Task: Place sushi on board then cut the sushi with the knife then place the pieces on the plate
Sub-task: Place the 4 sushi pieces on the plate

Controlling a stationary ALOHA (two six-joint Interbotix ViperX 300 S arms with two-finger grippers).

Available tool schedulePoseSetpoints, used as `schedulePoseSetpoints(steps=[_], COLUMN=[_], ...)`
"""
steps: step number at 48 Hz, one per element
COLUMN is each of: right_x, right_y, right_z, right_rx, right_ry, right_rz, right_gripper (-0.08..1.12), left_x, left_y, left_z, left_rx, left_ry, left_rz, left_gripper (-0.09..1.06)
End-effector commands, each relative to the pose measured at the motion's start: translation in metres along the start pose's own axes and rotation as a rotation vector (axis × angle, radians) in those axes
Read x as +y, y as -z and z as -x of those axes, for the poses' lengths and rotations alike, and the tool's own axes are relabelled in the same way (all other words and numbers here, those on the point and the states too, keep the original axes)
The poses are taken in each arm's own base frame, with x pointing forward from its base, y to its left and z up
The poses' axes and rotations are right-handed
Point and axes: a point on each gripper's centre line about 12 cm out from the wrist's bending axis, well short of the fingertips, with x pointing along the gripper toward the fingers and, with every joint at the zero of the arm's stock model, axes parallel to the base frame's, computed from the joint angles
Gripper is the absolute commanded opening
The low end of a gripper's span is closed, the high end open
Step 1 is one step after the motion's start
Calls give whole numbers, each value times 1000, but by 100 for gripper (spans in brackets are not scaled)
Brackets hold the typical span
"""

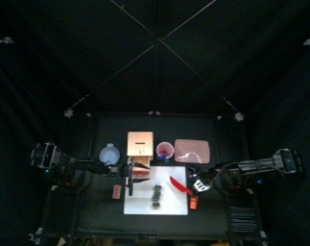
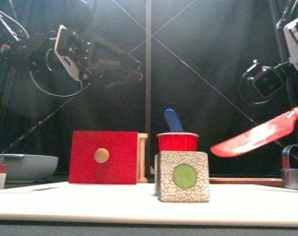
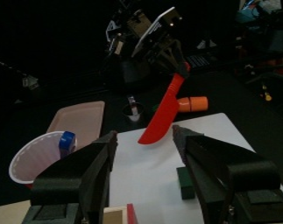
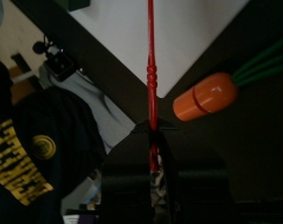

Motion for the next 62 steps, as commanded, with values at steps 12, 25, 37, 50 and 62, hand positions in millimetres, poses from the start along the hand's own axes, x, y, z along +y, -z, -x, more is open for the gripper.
schedulePoseSetpoints(steps=[12,25,37,50,62], right_x=[19,38,30,28,45], right_y=[-1,-6,-10,-10,-21], right_z=[-19,-30,-50,-66,-65], right_rx=[-86,-92,-84,-76,-159], right_ry=[-35,-35,96,201,240], right_rz=[-145,-138,-67,16,253], right_gripper=[56,76,76,76,76], left_x=[5,8,7,4,4], left_y=[-2,11,15,12,12], left_z=[1,8,12,10,10], left_rx=[-12,25,37,30,30], left_ry=[-20,-25,-24,-16,-16], left_rz=[4,3,6,7,5], left_gripper=[89,88,88,88,88])
